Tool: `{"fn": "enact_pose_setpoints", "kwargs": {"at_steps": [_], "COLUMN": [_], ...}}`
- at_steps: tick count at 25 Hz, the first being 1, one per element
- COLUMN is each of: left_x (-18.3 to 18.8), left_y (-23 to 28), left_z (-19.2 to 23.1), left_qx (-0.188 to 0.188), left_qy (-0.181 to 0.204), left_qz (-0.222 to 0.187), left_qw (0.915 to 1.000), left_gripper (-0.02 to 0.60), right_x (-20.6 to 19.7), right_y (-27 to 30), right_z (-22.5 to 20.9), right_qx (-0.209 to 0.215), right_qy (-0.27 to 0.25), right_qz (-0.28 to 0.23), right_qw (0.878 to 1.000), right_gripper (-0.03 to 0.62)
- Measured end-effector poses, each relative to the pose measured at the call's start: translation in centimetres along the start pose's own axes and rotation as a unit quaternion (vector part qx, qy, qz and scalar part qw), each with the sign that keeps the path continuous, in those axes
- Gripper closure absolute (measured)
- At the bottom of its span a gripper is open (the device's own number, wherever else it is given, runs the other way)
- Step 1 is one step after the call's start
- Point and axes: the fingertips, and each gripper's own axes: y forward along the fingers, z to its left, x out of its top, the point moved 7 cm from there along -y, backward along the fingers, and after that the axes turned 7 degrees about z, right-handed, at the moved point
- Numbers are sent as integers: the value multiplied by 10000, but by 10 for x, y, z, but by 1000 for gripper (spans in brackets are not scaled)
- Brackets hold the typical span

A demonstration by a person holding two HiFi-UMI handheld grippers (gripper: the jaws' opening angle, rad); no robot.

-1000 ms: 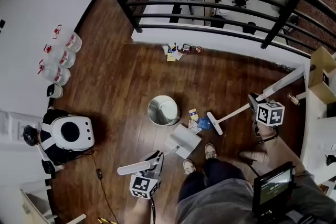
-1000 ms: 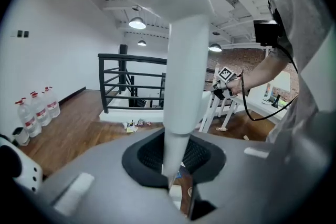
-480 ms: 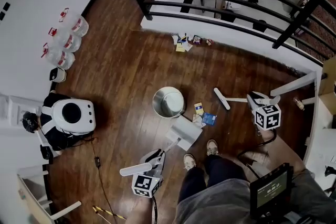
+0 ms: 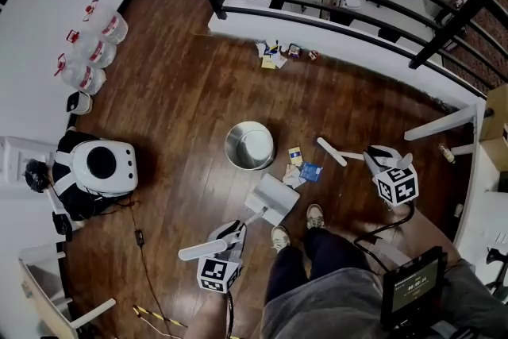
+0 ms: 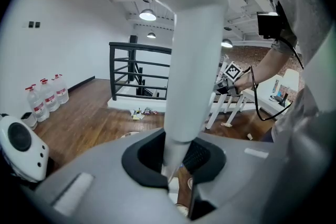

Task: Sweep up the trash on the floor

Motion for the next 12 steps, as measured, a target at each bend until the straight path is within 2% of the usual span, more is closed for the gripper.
{"fn": "enact_pose_setpoints", "kwargs": {"at_steps": [7,12], "left_x": [-17,-25], "left_y": [-2,-5], "left_z": [-2,3], "left_qx": [-23,-53], "left_qy": [-32,24], "left_qz": [88,20], "left_qw": [10000,10000], "left_gripper": [537,537], "right_x": [8,11], "right_y": [0,5], "right_z": [-7,19], "right_qx": [-217,-116], "right_qy": [451,475], "right_qz": [-190,-157], "right_qw": [9986,9987], "right_gripper": [543,543]}}
